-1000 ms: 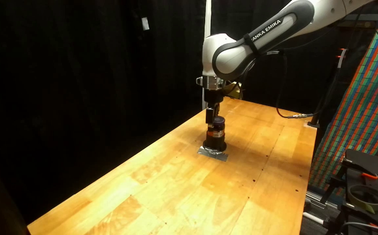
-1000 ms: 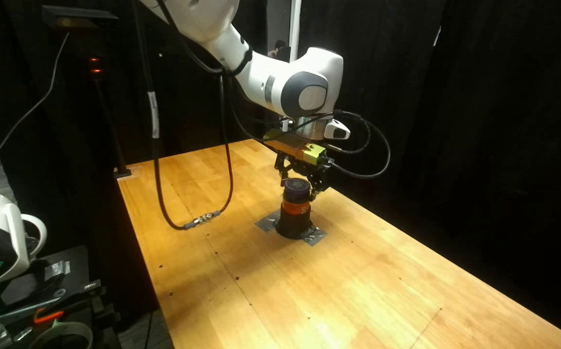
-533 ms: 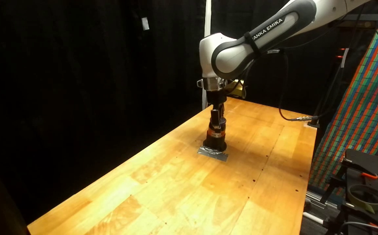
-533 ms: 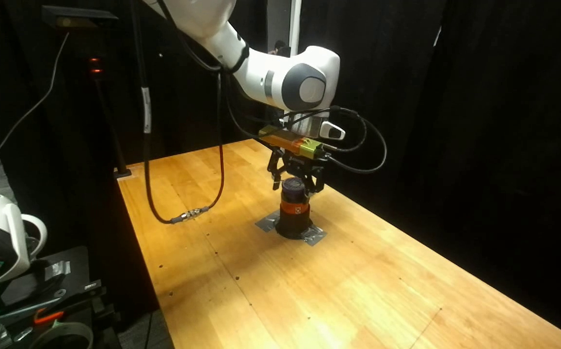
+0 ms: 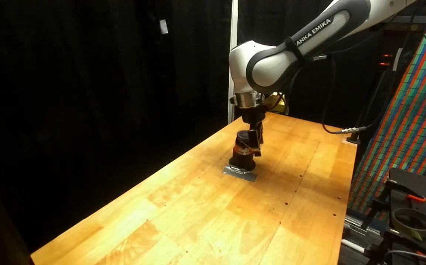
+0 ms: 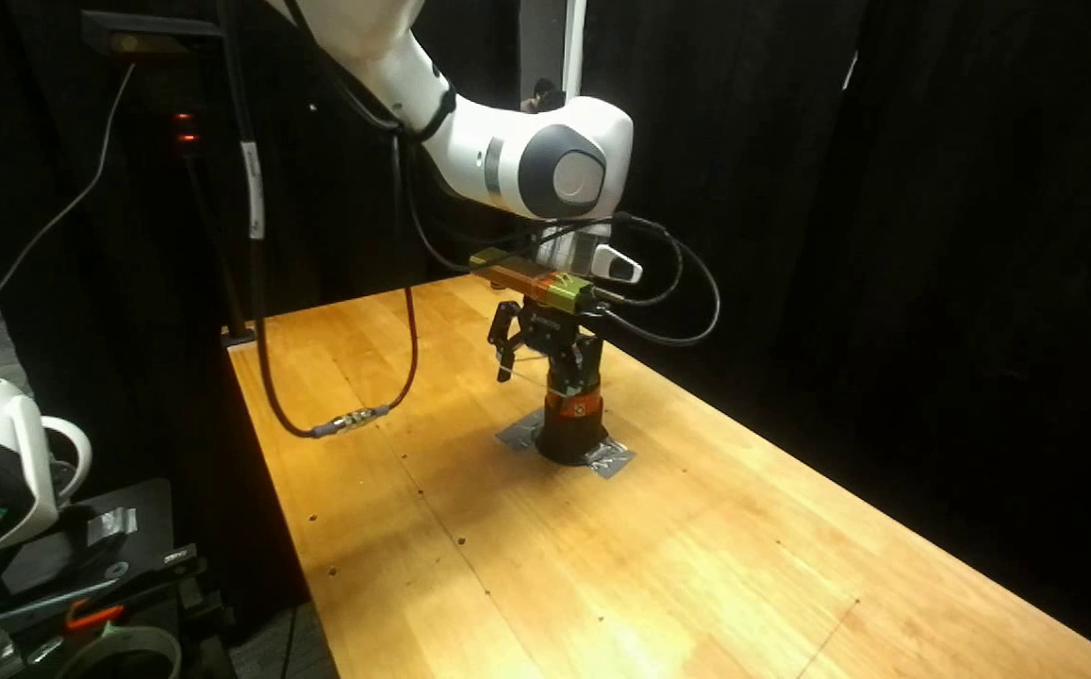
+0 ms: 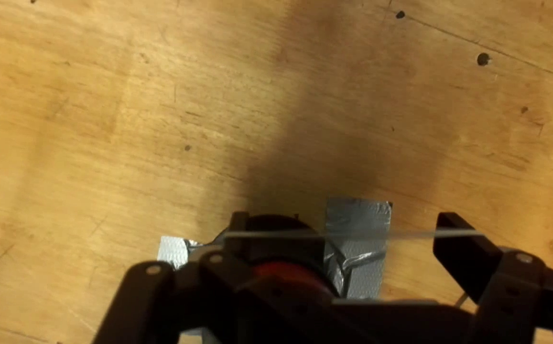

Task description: Put the rubber band around the bottle's neck

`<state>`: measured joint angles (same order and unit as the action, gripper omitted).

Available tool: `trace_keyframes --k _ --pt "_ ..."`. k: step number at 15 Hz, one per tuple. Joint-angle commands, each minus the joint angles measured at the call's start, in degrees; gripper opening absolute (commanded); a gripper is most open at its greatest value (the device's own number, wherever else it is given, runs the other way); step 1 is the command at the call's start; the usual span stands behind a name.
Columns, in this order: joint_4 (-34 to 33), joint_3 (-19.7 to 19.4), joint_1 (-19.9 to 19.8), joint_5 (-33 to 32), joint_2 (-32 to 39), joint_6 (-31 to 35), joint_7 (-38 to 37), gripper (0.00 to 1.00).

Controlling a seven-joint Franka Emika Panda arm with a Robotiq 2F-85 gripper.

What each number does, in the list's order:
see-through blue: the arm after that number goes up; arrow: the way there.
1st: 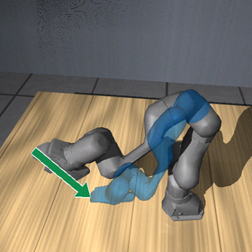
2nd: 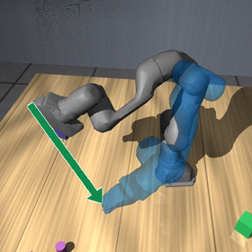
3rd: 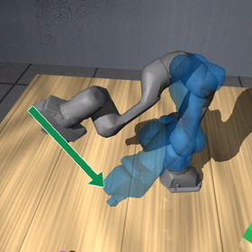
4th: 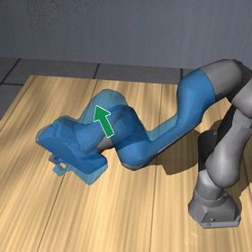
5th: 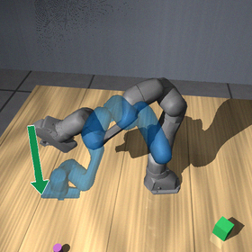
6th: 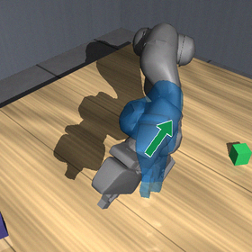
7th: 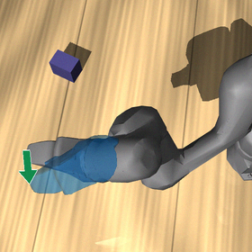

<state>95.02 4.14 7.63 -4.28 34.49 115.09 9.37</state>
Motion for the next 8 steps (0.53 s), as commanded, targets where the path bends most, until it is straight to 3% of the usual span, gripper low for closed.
trace_keyframes --k 1,5,8 --pt "13.52 0.58 0.35 -0.82 -8.98 7.08 -3.08 1.0" --pt "24.39 -0.87 2.49 -6.09 -14.89 23.49 -9.42 1.0" --pt "33.26 -3.49 5.34 -13.97 -18.45 38.79 -19.34 1.0"
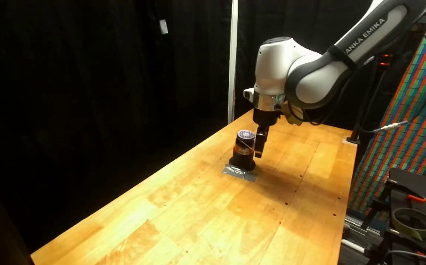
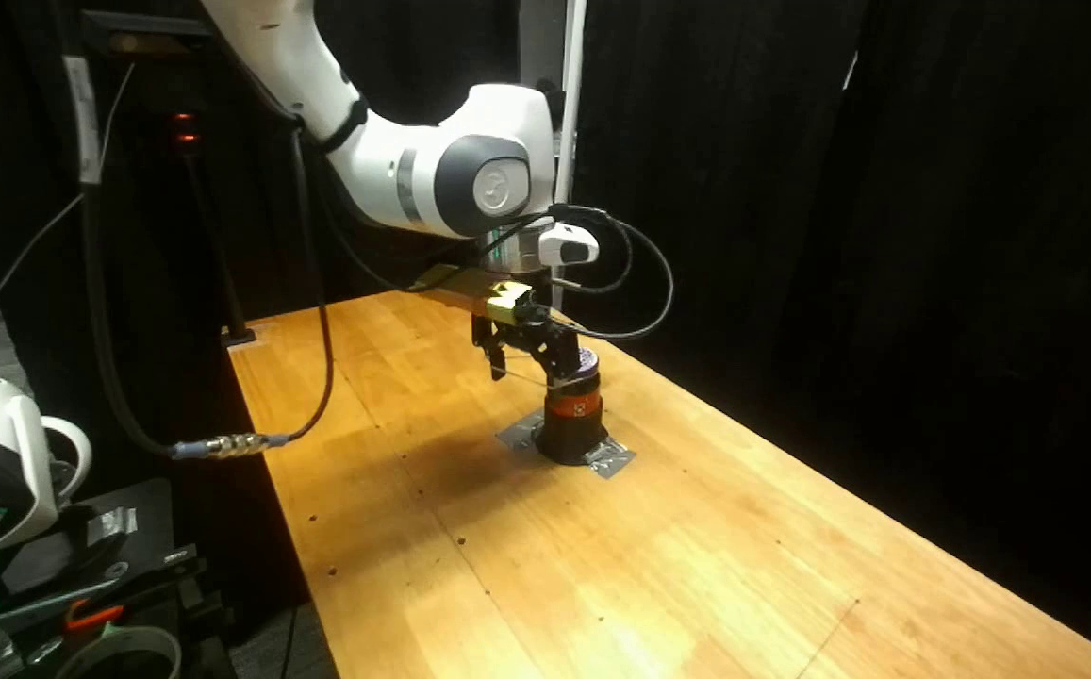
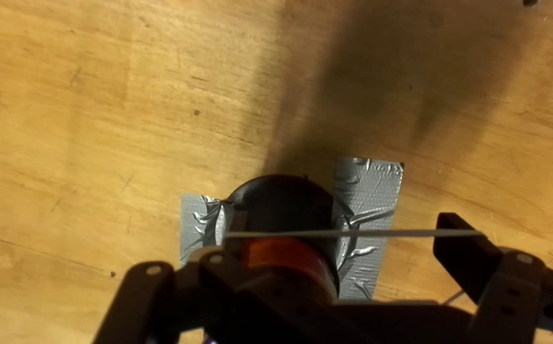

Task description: Put the rubber band around the bottle's neck

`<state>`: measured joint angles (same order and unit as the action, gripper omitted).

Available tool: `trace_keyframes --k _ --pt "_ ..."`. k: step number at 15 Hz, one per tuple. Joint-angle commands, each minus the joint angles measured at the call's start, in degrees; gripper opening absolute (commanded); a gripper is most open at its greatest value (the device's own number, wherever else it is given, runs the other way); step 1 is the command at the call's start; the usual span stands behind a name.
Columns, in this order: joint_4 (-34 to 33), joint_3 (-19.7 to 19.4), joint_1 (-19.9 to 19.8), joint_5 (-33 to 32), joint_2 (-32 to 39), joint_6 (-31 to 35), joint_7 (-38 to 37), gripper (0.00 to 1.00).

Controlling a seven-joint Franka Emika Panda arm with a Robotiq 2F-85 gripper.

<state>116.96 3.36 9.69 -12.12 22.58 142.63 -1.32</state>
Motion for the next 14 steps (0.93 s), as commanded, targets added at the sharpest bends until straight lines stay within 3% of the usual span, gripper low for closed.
trace_keyframes --k 1,2,5,6,7,9,11,14 --pt "14.37 -4.45 4.71 -9.68 -7.39 16.05 -12.95 1.0" --pt "17.49 -6.86 6.67 -14.11 -8.48 20.45 -17.8 1.0" --pt "20.99 -21.3 17.62 -27.66 -9.81 28.91 -31.71 1.0" --pt "20.79 -25.92 20.77 -32.61 -9.86 30.73 -36.36 0.75" --pt "20.31 -30.62 24.47 -37.06 -9.66 31.66 -40.92 0.74" --pt "19.22 -38.7 31.1 -44.74 -8.71 33.39 -49.98 0.58" --pt "18.76 -43.51 35.69 -52.23 -7.67 34.16 -58.84 0.44" --pt "18.78 -47.76 40.78 -62.76 -7.36 34.2 -71.63 0.2"
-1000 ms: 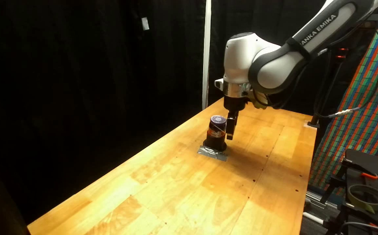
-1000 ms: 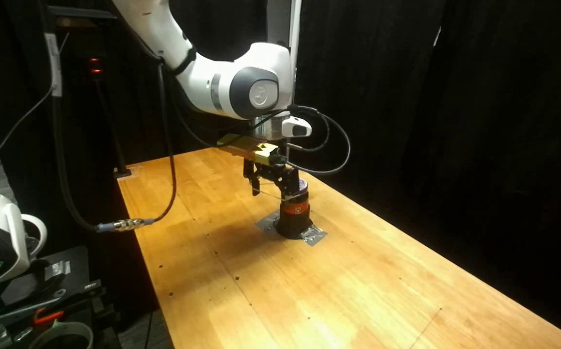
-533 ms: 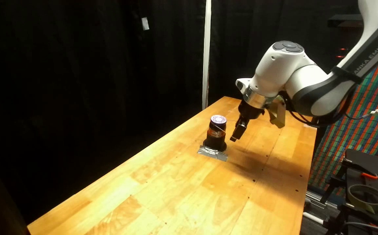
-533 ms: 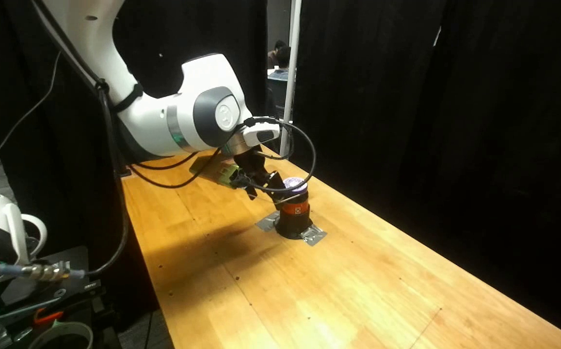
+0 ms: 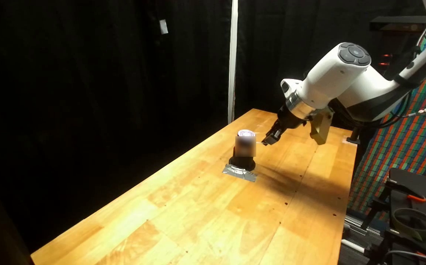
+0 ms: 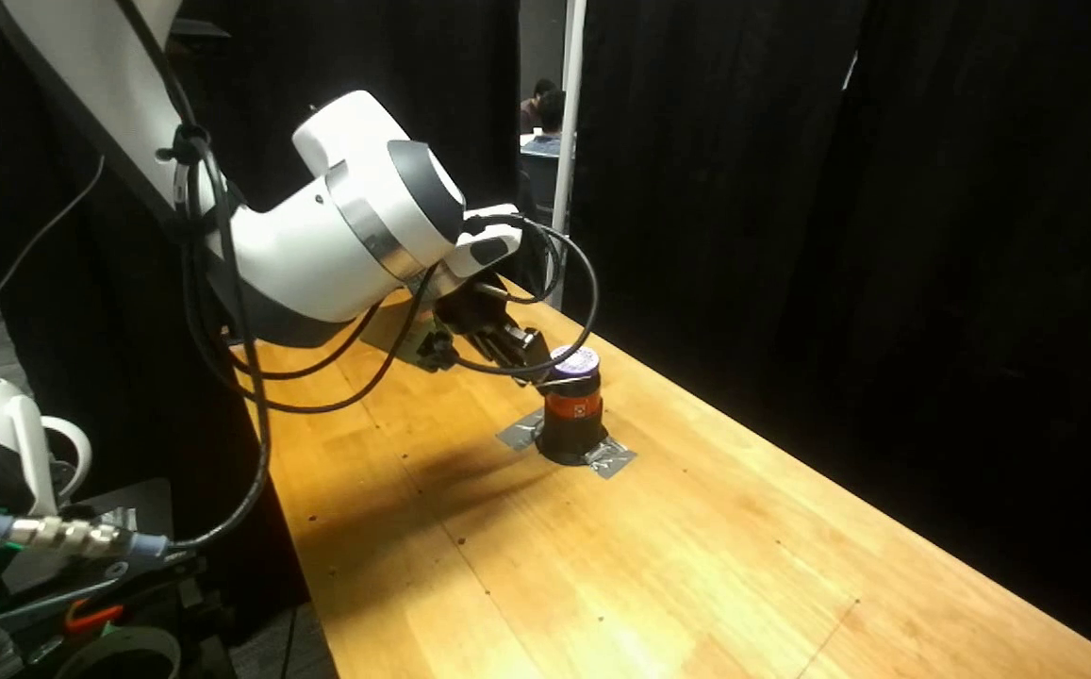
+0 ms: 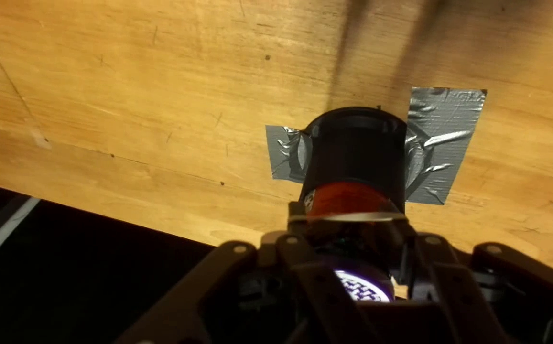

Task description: Put the rubber band around the bottle's neck

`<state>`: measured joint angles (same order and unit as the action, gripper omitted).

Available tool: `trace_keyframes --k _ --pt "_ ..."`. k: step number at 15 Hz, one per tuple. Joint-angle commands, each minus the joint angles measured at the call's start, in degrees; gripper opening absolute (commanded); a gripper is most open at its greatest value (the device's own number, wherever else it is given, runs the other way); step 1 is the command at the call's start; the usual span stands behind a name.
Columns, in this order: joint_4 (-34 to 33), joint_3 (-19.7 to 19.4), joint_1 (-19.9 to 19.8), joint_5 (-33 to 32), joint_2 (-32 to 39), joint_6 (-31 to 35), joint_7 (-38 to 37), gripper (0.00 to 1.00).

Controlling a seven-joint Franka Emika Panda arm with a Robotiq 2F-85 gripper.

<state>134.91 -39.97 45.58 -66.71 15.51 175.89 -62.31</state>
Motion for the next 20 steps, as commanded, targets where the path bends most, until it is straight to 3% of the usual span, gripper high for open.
trace_keyframes --k 1,4,8,12,15,16,17,20 --pt "0.7 -5.4 6.26 -11.79 -0.29 0.91 -14.98 0.15" --pt "-0.17 -7.4 10.08 -23.44 -1.08 -0.6 -28.72 0.1" --pt "0.46 -5.21 12.41 -38.02 -3.01 -6.72 -46.63 0.13" --pt "3.49 -1.18 15.14 -51.02 -3.32 -18.51 -64.78 0.13" --pt "6.63 1.22 17.3 -53.92 -1.86 -28.24 -73.32 0.12" --pt "8.09 11.76 8.04 -53.49 -3.75 -33.46 -72.53 0.13" --pt "8.85 14.65 6.41 -53.16 -3.46 -36.72 -73.47 0.12" --pt "10.55 28.69 -4.12 -52.15 -2.95 -47.43 -75.18 0.12"
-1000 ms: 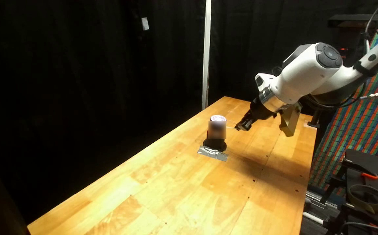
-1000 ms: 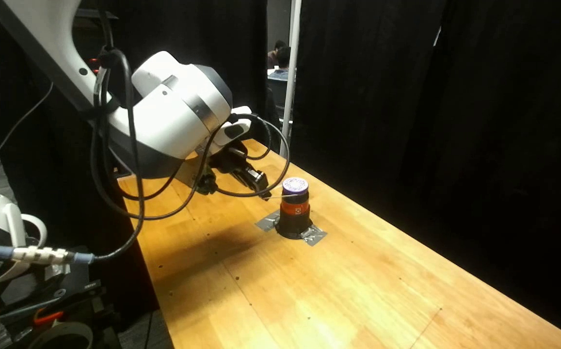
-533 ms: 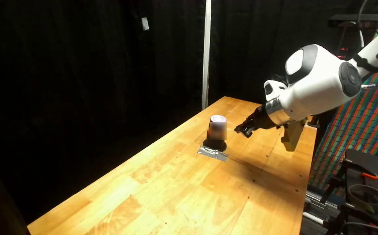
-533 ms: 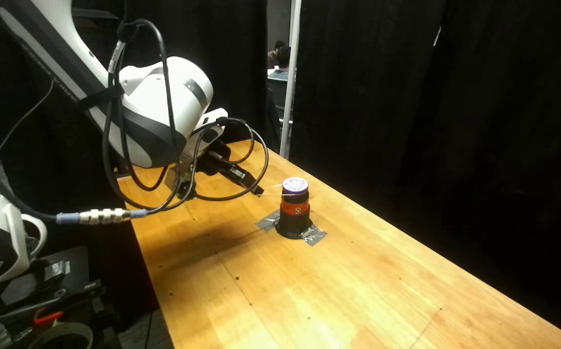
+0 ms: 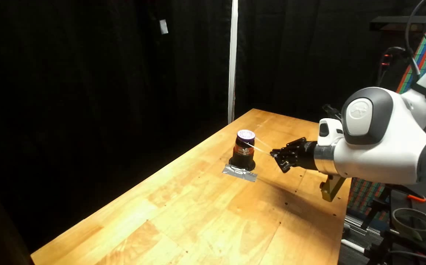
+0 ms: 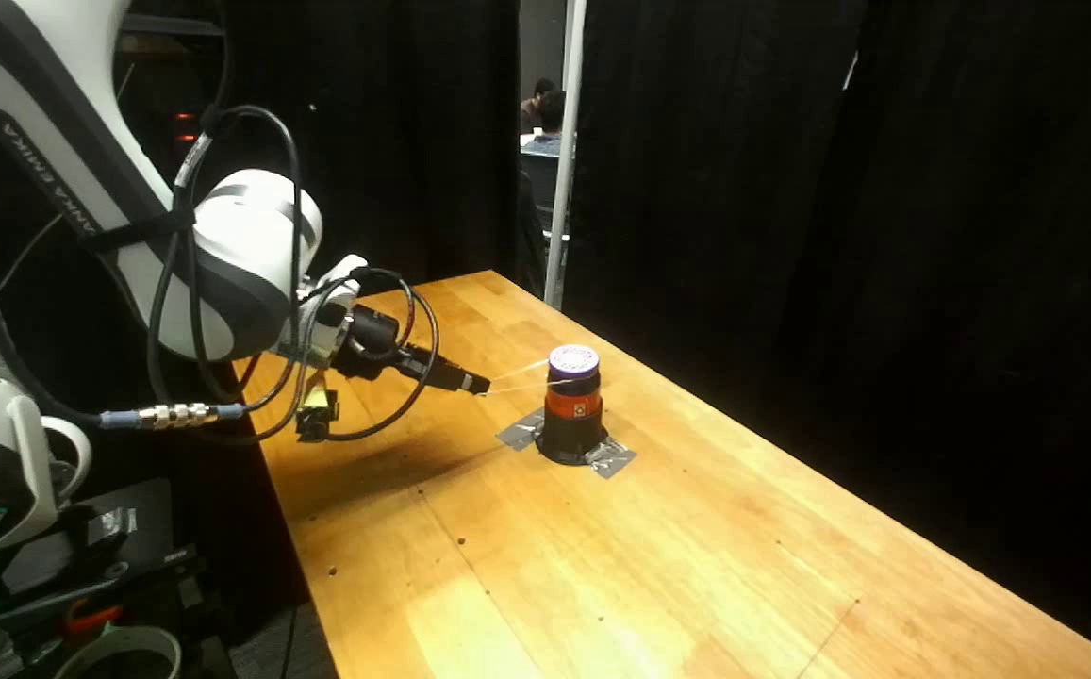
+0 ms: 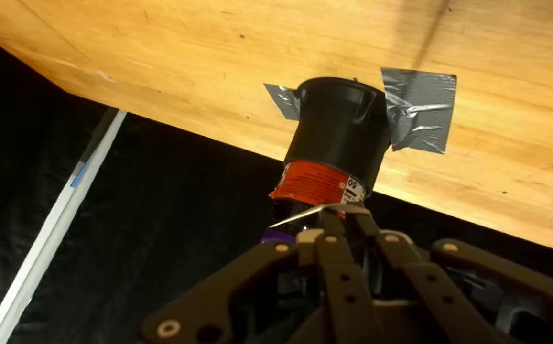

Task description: Put the rubber band around the bottle's neck

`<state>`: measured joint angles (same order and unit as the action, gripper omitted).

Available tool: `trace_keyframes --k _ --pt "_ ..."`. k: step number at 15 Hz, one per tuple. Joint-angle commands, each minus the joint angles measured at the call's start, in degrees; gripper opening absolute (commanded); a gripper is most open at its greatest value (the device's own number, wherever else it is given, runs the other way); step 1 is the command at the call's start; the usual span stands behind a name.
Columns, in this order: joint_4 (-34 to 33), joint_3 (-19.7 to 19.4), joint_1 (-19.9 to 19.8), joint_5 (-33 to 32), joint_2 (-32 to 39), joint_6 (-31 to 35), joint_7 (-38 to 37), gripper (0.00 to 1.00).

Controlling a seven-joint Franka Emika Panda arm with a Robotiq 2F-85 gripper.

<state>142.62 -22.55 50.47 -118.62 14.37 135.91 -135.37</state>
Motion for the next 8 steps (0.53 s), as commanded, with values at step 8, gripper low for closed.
trace_keyframes --k 8 --pt "5.92 33.07 -28.73 -1.83 -2.34 -17.66 -3.65 0.32"
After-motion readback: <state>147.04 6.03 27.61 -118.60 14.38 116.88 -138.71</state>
